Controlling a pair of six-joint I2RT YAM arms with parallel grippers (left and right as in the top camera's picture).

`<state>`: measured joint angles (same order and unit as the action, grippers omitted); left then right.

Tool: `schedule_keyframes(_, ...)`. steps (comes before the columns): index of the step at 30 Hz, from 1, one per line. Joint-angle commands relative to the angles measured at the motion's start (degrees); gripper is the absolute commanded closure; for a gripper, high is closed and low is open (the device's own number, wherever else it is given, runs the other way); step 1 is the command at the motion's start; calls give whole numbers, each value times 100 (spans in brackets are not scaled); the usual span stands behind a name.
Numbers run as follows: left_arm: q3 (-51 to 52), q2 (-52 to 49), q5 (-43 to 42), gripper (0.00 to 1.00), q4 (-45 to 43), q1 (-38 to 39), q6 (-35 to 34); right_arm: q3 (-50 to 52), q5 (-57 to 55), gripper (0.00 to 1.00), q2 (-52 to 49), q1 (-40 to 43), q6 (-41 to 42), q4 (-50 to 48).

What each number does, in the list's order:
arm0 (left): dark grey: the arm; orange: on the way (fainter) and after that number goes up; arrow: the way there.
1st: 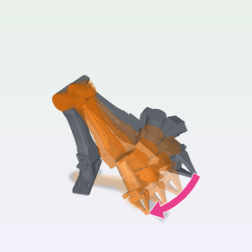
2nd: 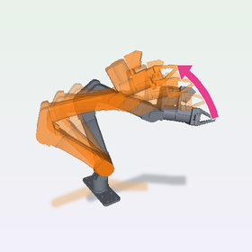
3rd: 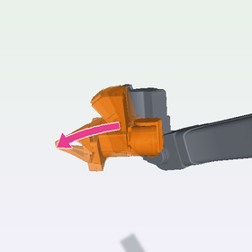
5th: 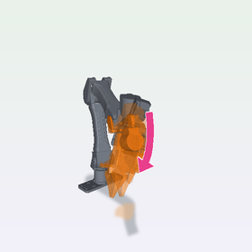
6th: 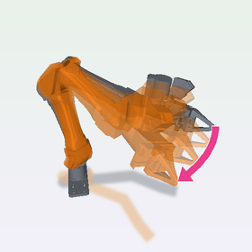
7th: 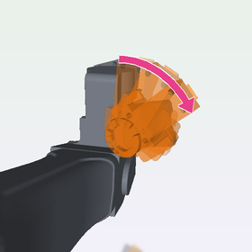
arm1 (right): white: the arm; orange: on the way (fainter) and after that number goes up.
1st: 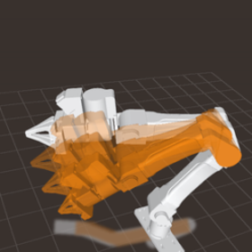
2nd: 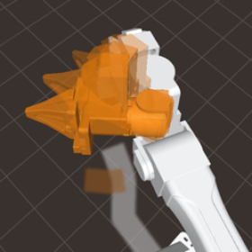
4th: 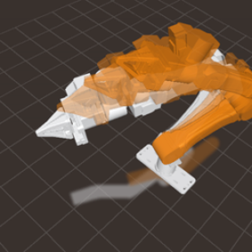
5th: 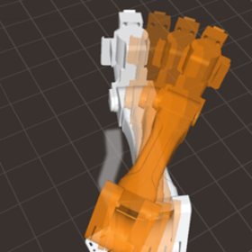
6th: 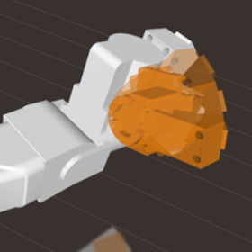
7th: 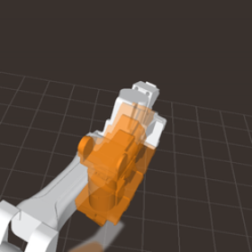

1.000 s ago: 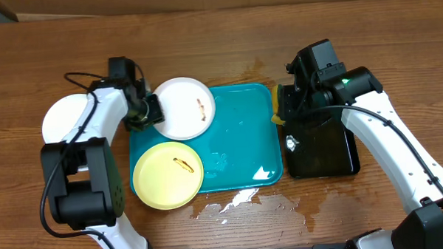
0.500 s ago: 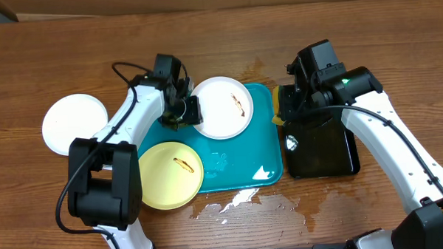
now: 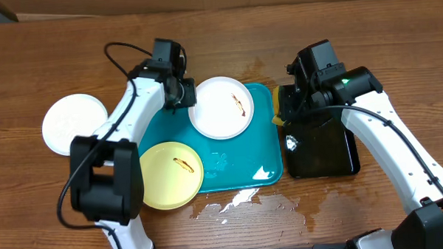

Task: Clean dirty plates on tray and stack at the side
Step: 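Slide the white plate rightward across the teal tray with left gripper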

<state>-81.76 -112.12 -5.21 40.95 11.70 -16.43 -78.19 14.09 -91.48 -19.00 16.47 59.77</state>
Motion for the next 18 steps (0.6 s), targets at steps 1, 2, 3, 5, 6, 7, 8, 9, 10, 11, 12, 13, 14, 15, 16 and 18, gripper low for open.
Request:
schedule_keyframes(1,105,-374,-238,73,-24,146,-35,24,-50,91,7,-44,-42,-35)
schedule_keyframes(2,105,-387,-356,74,-11,157,-28,24,-50,91,7,-44,-42,-35)
schedule_keyframes(3,105,-404,-409,77,52,177,-31,24,-50,91,7,-44,-42,-28)
schedule_keyframes(5,105,-404,-407,80,177,184,-31,24,-50,91,7,-44,-42,-13)
schedule_keyframes(6,105,-404,-409,82,251,184,-31,24,-50,91,7,-44,-42,-4)
schedule_keyframes(7,105,-404,-409,83,337,184,-31,24,-52,91,7,-44,-44,9)
schedule_keyframes(8,105,-404,-426,84,450,184,-31,24,-50,91,7,-44,-44,13)
schedule_keyframes(9,105,-404,-459,84,520,184,-28,24,-50,91,7,-44,-44,13)
schedule_keyframes(10,105,-404,-522,85,610,184,-28,24,-50,91,7,-44,-44,7)
schedule_keyframes(11,105,-404,-575,85,688,184,-28,24,-50,90,7,-44,-44,-2)
schedule_keyframes(12,105,-404,-651,85,761,184,-24,24,-50,90,7,-46,-44,-15)
schedule_keyframes(13,105,-404,-737,85,839,184,-24,24,-50,90,7,-52,-44,-33)
schedule_keyframes(14,105,-404,-901,85,931,188,66,24,-48,90,7,-76,-44,-66)
schedule_keyframes(15,105,-404,-984,86,957,190,155,24,-48,90,7,-101,-44,-81)
schedule_keyframes(16,105,-404,-997,86,966,201,192,24,-50,90,7,-129,-44,-94)
schedule_keyframes(18,105,-404,-935,87,966,236,238,24,-50,90,7,-201,-44,-120)
